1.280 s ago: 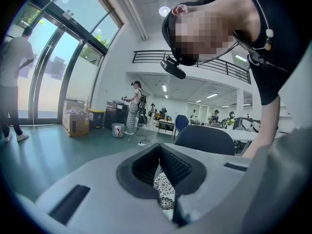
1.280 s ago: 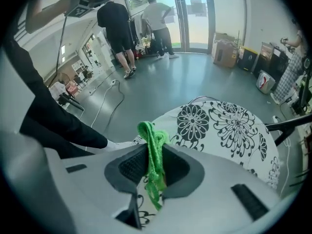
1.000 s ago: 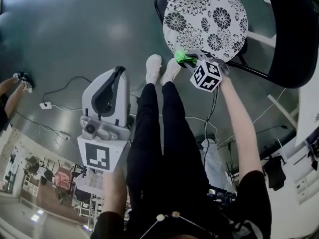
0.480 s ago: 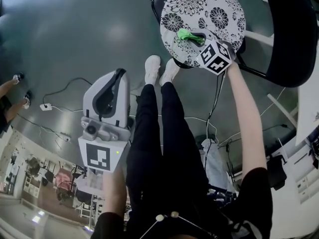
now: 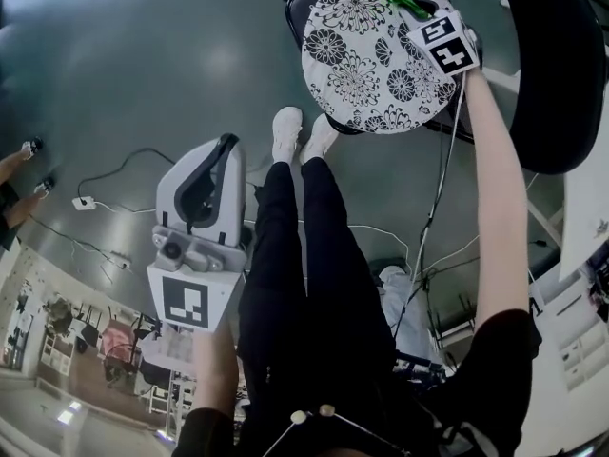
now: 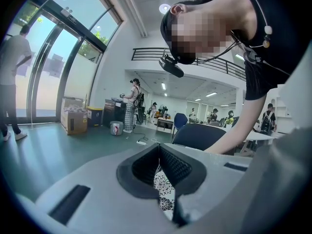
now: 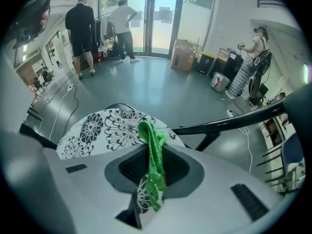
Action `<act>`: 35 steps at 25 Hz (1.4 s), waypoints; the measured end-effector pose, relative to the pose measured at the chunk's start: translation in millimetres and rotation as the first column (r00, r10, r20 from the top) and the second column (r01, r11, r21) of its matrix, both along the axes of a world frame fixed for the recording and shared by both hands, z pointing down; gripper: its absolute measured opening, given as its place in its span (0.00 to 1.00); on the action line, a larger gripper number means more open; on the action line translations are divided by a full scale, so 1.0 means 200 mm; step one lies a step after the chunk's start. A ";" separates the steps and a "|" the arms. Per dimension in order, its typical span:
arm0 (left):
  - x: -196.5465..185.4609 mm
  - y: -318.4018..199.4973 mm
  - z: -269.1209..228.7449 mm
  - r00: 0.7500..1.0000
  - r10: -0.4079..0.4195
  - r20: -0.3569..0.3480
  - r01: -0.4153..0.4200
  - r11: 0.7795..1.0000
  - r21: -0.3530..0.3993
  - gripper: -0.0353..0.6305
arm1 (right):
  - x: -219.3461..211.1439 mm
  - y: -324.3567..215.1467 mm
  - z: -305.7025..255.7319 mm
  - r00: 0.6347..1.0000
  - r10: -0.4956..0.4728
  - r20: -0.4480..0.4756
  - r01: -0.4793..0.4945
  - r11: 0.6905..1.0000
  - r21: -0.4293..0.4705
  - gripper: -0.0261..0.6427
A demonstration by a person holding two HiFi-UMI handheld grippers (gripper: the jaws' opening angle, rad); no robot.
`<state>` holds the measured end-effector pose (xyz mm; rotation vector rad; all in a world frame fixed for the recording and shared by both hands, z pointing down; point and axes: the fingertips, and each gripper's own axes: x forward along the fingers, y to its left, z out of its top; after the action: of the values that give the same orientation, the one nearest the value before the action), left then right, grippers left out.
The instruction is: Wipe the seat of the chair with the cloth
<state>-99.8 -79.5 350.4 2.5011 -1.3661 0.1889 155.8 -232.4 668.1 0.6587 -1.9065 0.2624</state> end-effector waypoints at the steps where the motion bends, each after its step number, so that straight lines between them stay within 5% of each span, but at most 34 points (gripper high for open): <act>1: 0.00 -0.01 0.00 1.000 0.000 0.000 0.000 1.000 0.001 0.06 | 0.03 -0.04 -0.01 1.000 -0.003 -0.017 0.003 1.000 0.006 0.17; 8: 0.01 -0.03 0.03 1.000 0.001 -0.007 -0.002 1.000 -0.008 0.06 | 0.11 -0.09 0.06 0.994 -0.060 -0.087 0.059 0.998 -0.011 0.17; 16: 0.02 -0.05 0.04 1.000 0.002 -0.013 -0.002 1.000 -0.017 0.06 | 0.08 0.11 0.14 0.996 -0.072 -0.045 0.067 0.993 -0.094 0.17; 30: 0.04 -0.10 0.03 0.999 0.029 -0.017 -0.029 1.000 -0.004 0.06 | -0.05 0.77 0.16 0.982 -0.183 0.055 0.190 0.962 -0.195 0.17; 35: 0.07 -0.09 0.02 0.999 0.040 -0.024 -0.041 0.999 -0.002 0.06 | -0.10 1.06 0.14 0.963 -0.254 0.093 0.269 0.929 -0.254 0.17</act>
<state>-84.8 -97.6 354.4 2.5221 -1.3059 0.1685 134.9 -19.8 696.1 0.2158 -1.9460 0.3606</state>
